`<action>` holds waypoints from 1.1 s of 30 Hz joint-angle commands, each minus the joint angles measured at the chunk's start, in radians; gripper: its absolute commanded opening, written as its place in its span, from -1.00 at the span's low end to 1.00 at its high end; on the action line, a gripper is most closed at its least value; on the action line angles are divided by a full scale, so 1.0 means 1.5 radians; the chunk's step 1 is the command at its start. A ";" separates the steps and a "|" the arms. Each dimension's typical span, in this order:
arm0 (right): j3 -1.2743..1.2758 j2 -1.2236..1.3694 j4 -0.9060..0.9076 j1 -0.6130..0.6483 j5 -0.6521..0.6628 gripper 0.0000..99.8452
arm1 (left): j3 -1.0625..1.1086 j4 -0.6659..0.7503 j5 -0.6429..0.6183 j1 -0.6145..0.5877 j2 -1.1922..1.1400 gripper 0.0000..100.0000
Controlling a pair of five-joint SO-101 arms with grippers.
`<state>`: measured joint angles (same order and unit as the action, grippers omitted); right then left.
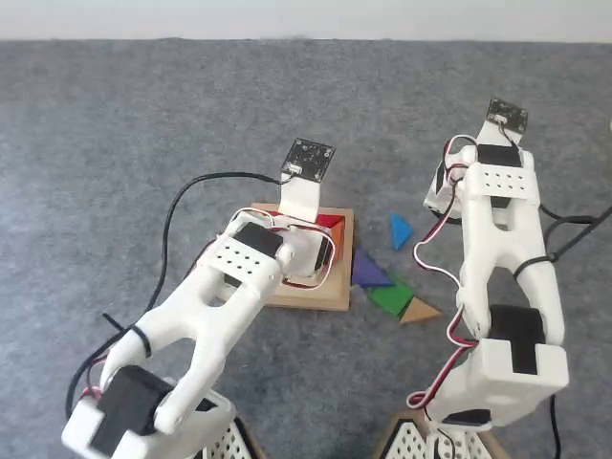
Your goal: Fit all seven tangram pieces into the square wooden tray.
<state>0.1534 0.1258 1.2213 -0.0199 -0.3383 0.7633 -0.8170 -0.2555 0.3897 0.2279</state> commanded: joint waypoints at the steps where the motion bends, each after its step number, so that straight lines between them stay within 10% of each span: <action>1: -0.034 -0.003 0.006 -0.003 0.010 -0.99 | -0.006 0.014 0.000 -0.007 0.053 -0.79; 21: -0.025 -0.003 0.001 -0.002 0.010 -0.99 | 0.002 -0.018 0.066 0.028 -0.044 -0.90; 33: 0.016 -0.056 0.009 0.233 0.058 -0.99 | 0.101 0.059 0.013 -0.334 0.263 -0.95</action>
<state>0.1734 0.1166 1.2643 0.1949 -0.2708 0.8401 -0.8201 -0.2202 -0.0215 0.4473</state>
